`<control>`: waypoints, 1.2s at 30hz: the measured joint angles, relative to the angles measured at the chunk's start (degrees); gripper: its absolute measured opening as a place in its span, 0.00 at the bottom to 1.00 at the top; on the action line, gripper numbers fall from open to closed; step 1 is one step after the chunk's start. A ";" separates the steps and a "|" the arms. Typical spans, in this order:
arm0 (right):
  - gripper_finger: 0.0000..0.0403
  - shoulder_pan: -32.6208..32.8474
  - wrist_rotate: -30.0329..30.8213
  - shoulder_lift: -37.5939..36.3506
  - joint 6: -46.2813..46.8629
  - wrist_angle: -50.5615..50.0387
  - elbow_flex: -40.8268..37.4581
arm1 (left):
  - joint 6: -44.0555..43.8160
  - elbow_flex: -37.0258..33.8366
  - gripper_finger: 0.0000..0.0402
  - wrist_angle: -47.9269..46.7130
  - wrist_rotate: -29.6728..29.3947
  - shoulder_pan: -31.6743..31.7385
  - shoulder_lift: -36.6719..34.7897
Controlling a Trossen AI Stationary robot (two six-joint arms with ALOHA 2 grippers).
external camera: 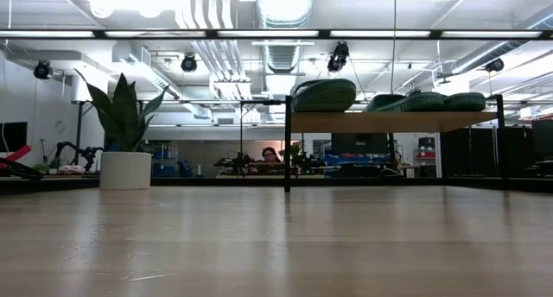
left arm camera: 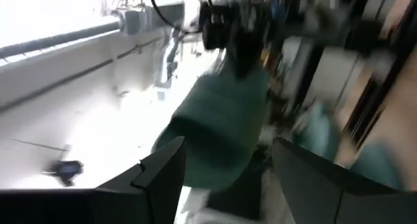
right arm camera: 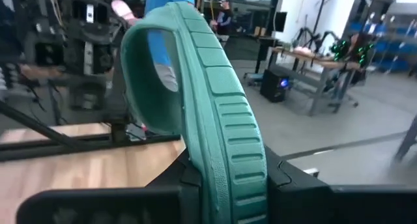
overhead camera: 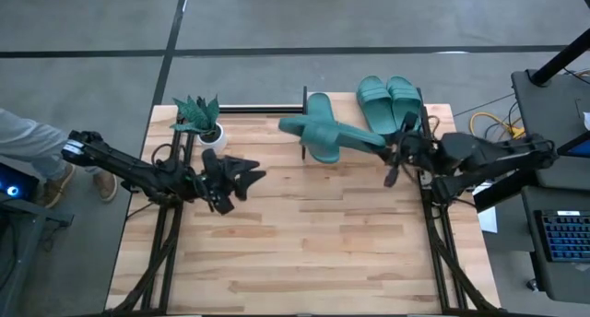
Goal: Pick and place slides into the shelf
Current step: Put the green slipper on the shelf
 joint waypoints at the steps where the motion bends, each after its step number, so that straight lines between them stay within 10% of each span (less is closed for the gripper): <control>1: 0.13 -0.01 -0.46 -0.91 1.11 -0.77 0.00 | 3.48 -0.12 0.53 1.04 -1.53 0.01 0.31; 19: 0.13 0.06 -5.50 -1.18 5.64 -3.10 -0.13 | 62.93 0.16 0.53 35.27 -6.08 5.91 18.42; 36: 0.13 -0.20 0.86 -2.13 5.12 -3.65 0.26 | 66.39 0.86 0.53 51.73 3.92 15.26 29.16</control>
